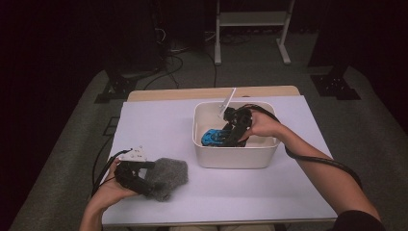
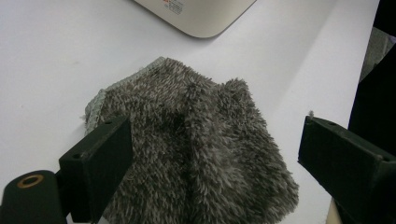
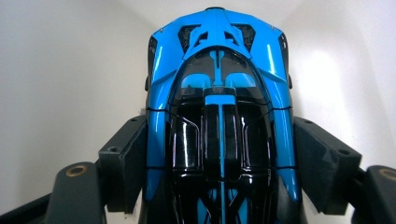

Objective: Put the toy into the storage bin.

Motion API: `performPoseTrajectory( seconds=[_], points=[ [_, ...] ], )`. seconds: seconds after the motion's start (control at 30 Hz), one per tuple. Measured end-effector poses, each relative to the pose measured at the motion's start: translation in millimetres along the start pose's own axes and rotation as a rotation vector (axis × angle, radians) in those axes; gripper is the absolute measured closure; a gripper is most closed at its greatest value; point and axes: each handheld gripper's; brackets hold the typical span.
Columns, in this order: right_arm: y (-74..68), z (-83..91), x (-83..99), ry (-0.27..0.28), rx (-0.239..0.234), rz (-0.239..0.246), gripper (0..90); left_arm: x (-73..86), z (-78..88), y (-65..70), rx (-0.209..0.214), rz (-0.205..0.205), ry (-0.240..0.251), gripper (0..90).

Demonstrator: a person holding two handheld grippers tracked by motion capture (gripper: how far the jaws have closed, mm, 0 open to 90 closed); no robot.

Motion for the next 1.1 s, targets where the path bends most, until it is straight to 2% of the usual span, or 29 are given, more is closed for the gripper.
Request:
performPoseTrajectory(
  seconds=[0.43, 0.63, 1.03, 1.1],
  points=[
    [2.3, -8.0, 1.9, -0.024, -0.011, -0.019, 25.1, -0.1, 1.4, 0.4, -0.003, -0.002, 0.004, 9.8],
    [2.1, -9.3, 1.4, -0.036, -0.001, -0.024, 25.1, 0.4, 0.8, 1.7, -0.002, -0.003, 0.002, 9.8],
    [1.6, -6.8, 0.6, -0.018, -0.017, -0.035, 26.5, 0.3, 4.8, 3.1, -0.009, -0.007, 0.011, 9.8],
    [0.8, -7.5, 0.2, -0.026, -0.002, -0.027, 26.5, 0.2, 5.2, 3.1, -0.010, -0.009, 0.011, 9.8]
  ],
)
Point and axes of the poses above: each handheld gripper's, and its own axes: z roughly backward along the jaws, x roughly out of its underside, y roughly to its right, and after that the axes turned 1 degree about -x, right-handed
